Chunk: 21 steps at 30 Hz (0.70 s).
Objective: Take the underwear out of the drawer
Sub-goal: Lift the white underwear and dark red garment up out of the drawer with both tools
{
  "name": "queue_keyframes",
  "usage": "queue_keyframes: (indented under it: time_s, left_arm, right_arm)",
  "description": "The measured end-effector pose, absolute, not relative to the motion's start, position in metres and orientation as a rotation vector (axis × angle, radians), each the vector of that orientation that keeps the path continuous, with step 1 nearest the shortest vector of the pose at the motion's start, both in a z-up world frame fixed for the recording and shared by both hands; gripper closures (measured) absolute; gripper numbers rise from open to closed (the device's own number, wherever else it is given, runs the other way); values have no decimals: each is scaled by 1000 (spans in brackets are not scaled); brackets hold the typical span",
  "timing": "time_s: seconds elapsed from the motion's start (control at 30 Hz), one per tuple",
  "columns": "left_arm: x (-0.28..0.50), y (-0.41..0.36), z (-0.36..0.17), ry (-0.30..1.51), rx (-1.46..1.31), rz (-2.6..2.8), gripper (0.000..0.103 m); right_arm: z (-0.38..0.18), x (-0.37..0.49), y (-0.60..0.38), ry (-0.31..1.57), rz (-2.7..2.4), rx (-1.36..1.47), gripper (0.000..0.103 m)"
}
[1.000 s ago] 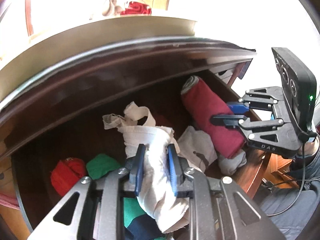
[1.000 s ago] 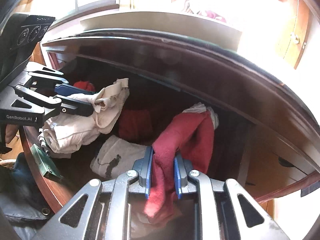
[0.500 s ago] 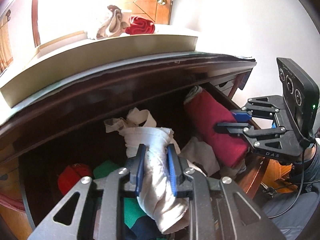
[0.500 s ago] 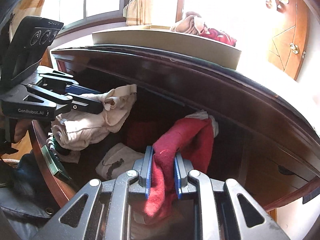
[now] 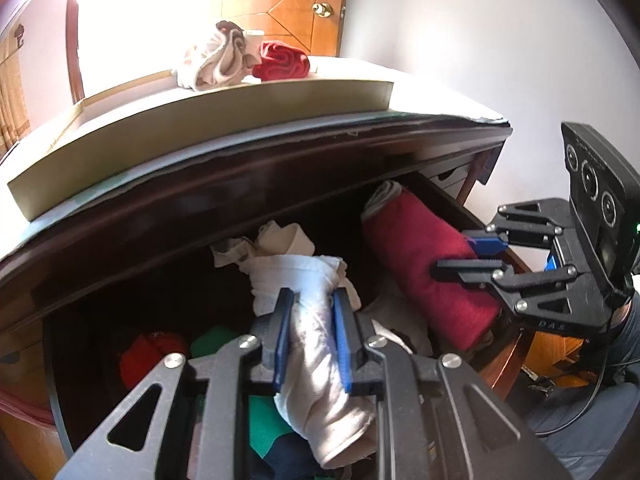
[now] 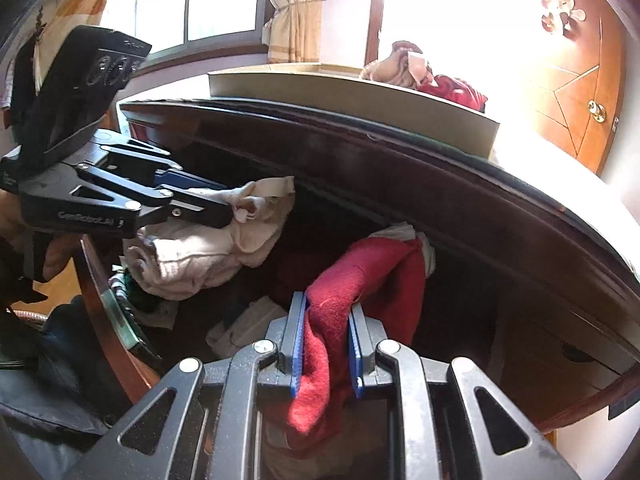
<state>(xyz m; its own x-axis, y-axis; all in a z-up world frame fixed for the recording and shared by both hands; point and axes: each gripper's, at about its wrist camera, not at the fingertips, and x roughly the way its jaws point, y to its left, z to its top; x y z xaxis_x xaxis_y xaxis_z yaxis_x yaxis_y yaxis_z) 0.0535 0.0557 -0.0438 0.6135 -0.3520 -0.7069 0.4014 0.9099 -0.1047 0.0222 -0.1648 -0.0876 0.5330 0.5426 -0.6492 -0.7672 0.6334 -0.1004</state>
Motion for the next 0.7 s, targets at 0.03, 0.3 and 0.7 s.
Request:
queue_keyframes:
  time_s: [0.03, 0.3, 0.7]
  left_arm:
    - [52, 56, -44, 794, 66, -434, 86]
    - [44, 56, -41, 744, 75, -430, 87]
    - [39, 57, -35, 680, 80, -408, 88]
  right_arm:
    - [-87, 20, -166, 611, 811, -403, 83]
    - [-83, 2, -175, 517, 845, -400, 83]
    - [-77, -19, -196, 434, 870, -382, 83]
